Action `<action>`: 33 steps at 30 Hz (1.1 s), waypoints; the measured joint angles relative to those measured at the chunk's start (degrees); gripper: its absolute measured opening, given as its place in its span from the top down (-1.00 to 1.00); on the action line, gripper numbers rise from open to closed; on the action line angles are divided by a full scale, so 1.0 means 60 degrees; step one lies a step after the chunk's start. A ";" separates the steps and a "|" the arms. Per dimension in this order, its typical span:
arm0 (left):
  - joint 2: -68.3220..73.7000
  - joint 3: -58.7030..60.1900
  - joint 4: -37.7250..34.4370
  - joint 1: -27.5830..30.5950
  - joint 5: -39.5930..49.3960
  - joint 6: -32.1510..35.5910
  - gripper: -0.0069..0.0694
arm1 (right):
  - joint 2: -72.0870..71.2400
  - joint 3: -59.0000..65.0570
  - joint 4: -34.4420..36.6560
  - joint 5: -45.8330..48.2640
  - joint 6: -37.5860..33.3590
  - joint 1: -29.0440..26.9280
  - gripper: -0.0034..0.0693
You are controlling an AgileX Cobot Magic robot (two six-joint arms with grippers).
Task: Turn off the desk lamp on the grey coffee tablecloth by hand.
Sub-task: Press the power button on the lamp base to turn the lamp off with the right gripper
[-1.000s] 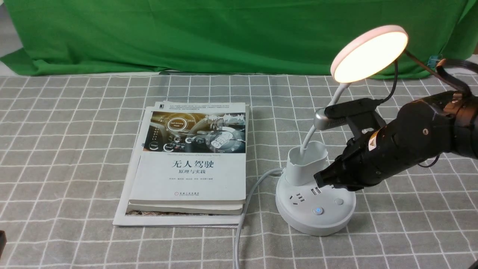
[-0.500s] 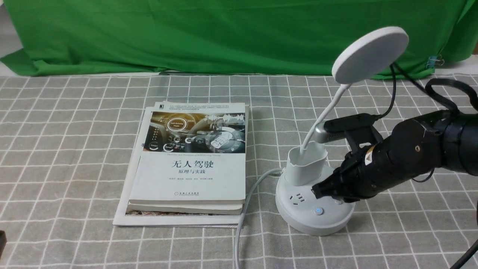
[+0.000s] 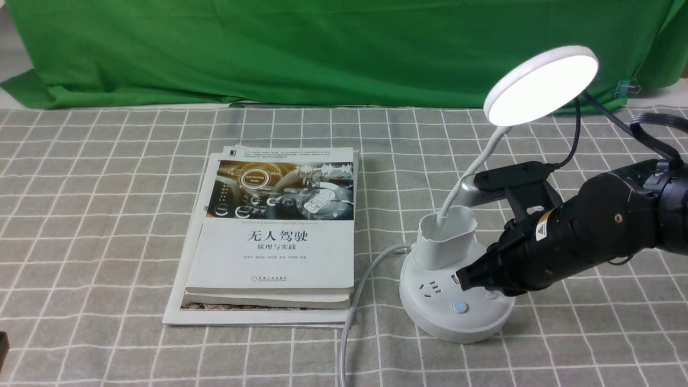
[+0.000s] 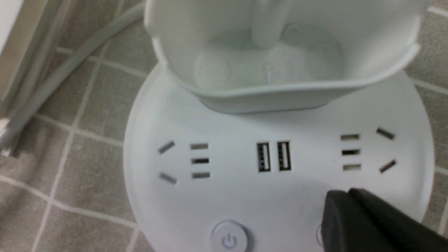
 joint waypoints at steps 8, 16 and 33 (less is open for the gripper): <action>0.0000 0.0000 0.0000 0.0000 0.0000 0.0000 0.77 | 0.0425 0.0187 0.0007 -0.0838 0.0000 0.0000 0.78; 0.0000 0.0000 0.0000 0.0000 0.0000 0.0000 0.77 | 0.0061 0.0294 0.0019 -0.0816 0.0009 0.0000 0.78; 0.0009 0.0000 0.0000 0.0000 0.0000 0.0000 0.77 | 0.0198 0.0591 0.0018 -0.1039 0.0009 0.0000 0.77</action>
